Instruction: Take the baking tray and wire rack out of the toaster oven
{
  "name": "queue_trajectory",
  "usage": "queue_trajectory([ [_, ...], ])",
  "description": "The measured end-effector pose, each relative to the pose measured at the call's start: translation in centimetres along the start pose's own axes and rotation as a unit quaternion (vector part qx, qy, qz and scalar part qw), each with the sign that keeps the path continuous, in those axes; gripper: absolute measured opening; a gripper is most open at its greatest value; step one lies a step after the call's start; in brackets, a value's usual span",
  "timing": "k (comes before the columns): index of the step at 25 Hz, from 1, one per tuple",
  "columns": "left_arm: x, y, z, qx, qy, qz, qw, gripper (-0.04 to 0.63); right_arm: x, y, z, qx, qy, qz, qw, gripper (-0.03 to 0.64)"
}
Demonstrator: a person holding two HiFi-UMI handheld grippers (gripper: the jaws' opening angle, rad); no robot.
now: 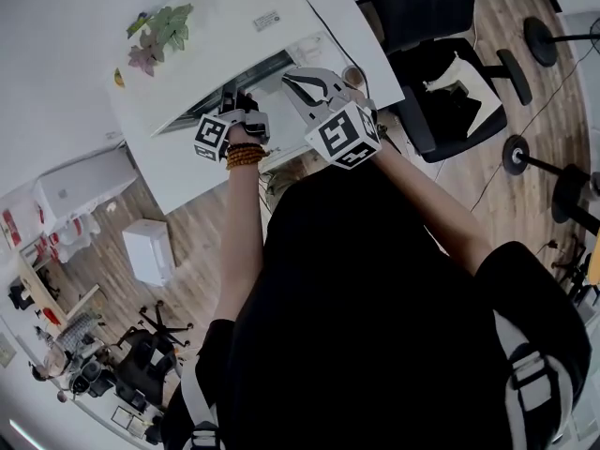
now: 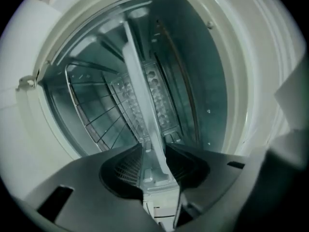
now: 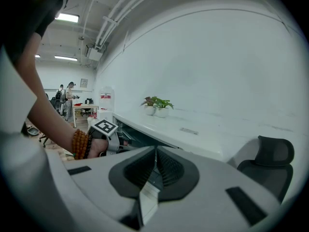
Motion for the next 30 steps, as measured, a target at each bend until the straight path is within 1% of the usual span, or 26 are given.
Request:
queue_trajectory([
  [1, 0.1, 0.1, 0.0, -0.011, -0.003, -0.009, 0.9999, 0.149, 0.0, 0.0, 0.0, 0.000, 0.000, 0.001, 1.000, 0.032],
  [4, 0.0, -0.3, -0.1, -0.028, -0.013, -0.033, 0.9990, 0.060, -0.2, -0.1, -0.4, 0.002, 0.005, 0.001, 1.000, 0.032],
  [5, -0.1, -0.3, -0.2, -0.036, -0.016, -0.037, 0.9986, 0.051, -0.2, -0.2, -0.5, 0.003, 0.007, 0.001, 1.000, 0.032],
  [8, -0.5, 0.3, -0.7, -0.081, -0.021, -0.049, 0.9953, 0.038, -0.3, -0.3, -0.8, 0.006, 0.010, -0.001, 1.000, 0.032],
  [10, -1.1, 0.3, -1.2, -0.102, -0.022, -0.057, 0.9929, 0.035, -0.2, -0.4, -0.8, 0.007, 0.011, -0.001, 1.000, 0.032],
  [13, -2.2, -0.3, -2.1, -0.110, -0.030, -0.081, 0.9901, 0.035, -0.1, -0.4, -0.9, 0.008, 0.013, 0.002, 1.000, 0.032],
  [15, -2.7, -0.1, -2.3, -0.117, -0.045, -0.097, 0.9873, 0.046, 0.0, -0.4, -0.9, 0.007, 0.014, 0.004, 1.000, 0.032],
  [16, -2.9, 0.4, -2.2, -0.125, -0.056, -0.096, 0.9859, 0.103, 0.0, -0.4, -0.9, 0.006, 0.013, 0.005, 1.000, 0.032],
  [17, -3.1, 0.9, -1.9, -0.134, -0.070, -0.088, 0.9846, 0.145, 0.0, -0.4, -0.9, 0.005, 0.013, 0.006, 1.000, 0.032],
  [19, -3.2, 1.6, -1.2, -0.144, -0.090, -0.071, 0.9830, 0.146, -0.2, -0.4, -1.0, 0.003, 0.015, 0.008, 1.000, 0.032],
  [21, -2.9, 1.8, -0.7, -0.142, -0.090, -0.063, 0.9838, 0.144, -0.2, -0.4, -1.2, 0.003, 0.018, 0.010, 1.000, 0.032],
  [24, -2.5, 1.7, -0.3, -0.142, -0.088, -0.066, 0.9837, 0.143, 0.0, -0.5, -1.1, 0.004, 0.018, 0.010, 1.000, 0.032],
  [27, -2.7, 1.4, -0.6, -0.155, -0.094, -0.072, 0.9807, 0.100, 0.0, -0.5, -1.0, 0.004, 0.017, 0.010, 1.000, 0.032],
  [30, -3.0, 1.4, -0.8, -0.162, -0.090, -0.071, 0.9801, 0.100, 0.1, -0.4, -1.1, 0.005, 0.019, 0.011, 1.000, 0.032],
])
Point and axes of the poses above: the fingertips, and each gripper's own axes: x forward along the fingers, y to its left, z out of its top, the point moved 9 cm from there along -x, backward along the fingers, and after that the axes turned 6 degrees about x, right-handed, at the moved point
